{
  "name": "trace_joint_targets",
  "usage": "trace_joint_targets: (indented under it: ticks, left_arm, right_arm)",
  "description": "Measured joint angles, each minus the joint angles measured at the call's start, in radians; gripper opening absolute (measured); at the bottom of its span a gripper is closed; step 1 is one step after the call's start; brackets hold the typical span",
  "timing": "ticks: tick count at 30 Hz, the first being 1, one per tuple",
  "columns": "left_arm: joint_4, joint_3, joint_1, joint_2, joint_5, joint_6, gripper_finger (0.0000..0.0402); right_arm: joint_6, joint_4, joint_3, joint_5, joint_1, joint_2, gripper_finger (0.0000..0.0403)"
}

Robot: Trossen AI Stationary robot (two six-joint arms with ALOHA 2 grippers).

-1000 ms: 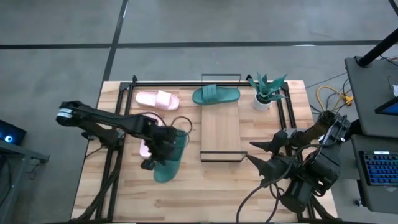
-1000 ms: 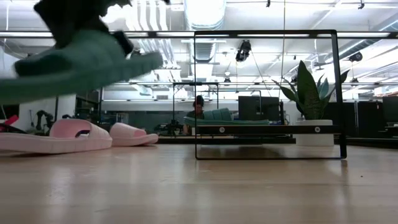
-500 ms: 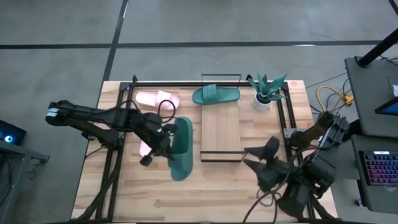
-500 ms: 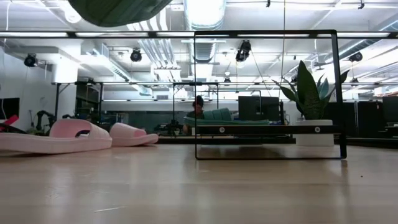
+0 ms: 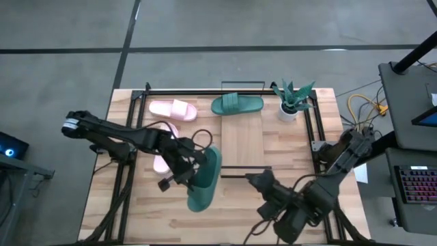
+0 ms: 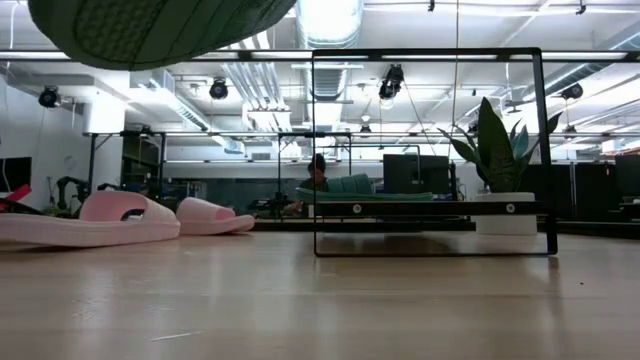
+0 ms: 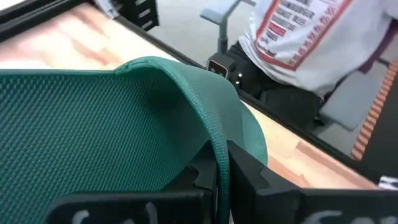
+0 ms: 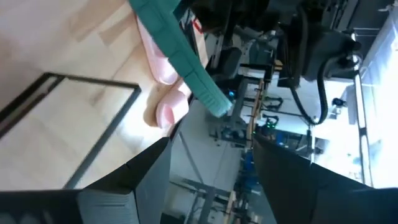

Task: Pick and place slides into the shelf
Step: Put the green slipper on the shelf

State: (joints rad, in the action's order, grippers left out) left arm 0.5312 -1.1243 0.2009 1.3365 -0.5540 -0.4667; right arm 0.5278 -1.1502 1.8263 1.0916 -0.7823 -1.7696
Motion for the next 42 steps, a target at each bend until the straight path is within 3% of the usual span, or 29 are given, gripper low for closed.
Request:
trace_joint_targets:
  ticks: [9, 28, 42]
  left_arm:
    - [0.001, -0.068, 0.017, 0.059, -0.016, -0.067, 0.0]
    - [-0.027, -0.08, 0.04, 0.056, -0.036, -0.065, 0.0]
    - [-0.032, -0.079, 0.041, 0.056, -0.036, -0.065, 0.0]
  right_arm:
    - [0.212, 0.178, 0.0, -0.238, 0.079, 0.002, 0.0219]
    - [0.545, 0.323, 0.0, -0.264, 0.157, -0.047, 0.0219]
    - [0.68, 0.394, 0.0, -0.265, 0.217, -0.095, 0.0219]
